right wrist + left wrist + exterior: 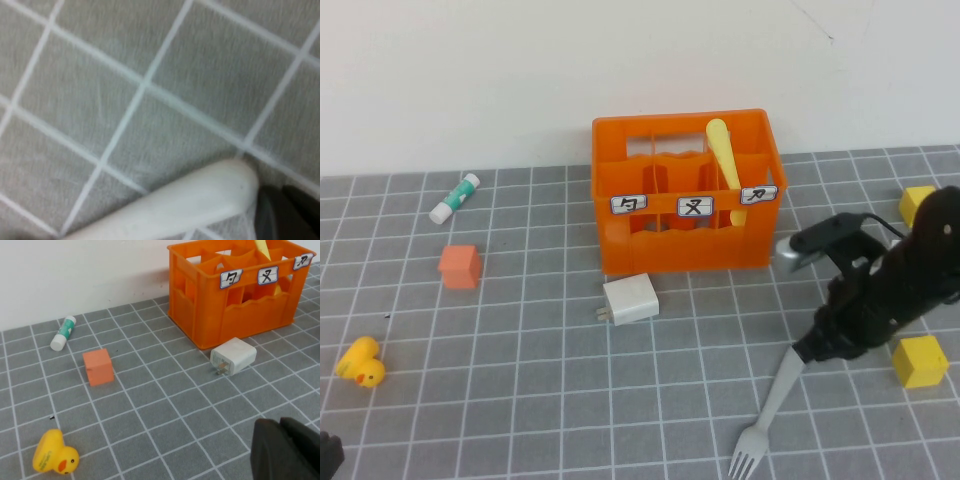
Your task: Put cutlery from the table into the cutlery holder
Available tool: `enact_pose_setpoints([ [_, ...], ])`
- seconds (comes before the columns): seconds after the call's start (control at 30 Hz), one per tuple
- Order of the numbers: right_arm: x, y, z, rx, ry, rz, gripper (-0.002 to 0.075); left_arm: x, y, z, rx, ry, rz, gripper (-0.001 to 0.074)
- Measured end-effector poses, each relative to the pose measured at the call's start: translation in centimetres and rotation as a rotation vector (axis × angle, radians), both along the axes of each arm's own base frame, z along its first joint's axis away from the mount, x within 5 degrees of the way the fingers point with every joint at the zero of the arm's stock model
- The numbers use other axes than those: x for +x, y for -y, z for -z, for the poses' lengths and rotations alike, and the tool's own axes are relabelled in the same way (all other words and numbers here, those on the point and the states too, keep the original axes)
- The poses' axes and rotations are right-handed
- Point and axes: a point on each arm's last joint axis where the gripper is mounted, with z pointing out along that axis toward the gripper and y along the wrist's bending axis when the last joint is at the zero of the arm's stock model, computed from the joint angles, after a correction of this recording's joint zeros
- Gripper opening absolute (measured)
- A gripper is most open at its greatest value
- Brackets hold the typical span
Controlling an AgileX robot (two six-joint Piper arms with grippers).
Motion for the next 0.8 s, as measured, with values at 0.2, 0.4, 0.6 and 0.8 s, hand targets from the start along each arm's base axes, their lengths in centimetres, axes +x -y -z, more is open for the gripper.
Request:
enact_pose_setpoints([
  [0.2, 1.5, -1.6, 0.2, 0.015, 0.032, -0.039, -0.0003, 0.0, 0.0, 0.0, 0.004, 0.002, -0.001, 0.0000],
  [0.4, 2.8, -4.5, -0.1, 0.036, 0.074, -0.111, -0.0003, 0.0, 0.0, 0.0, 0.002, 0.001, -0.002, 0.0000],
  [0.6, 3.9, -6.1, -3.9, 0.081, 0.117, -0.144, -0.0003, 0.0, 0.0, 0.0, 0.002, 0.001, -0.002, 0.0000],
  [0.8, 2.7, -5.8, -6.3, 0.048, 0.054, -0.061, -0.0003, -0.1, -0.2, -0.1, 0.014, 0.018, -0.007, 0.0000],
])
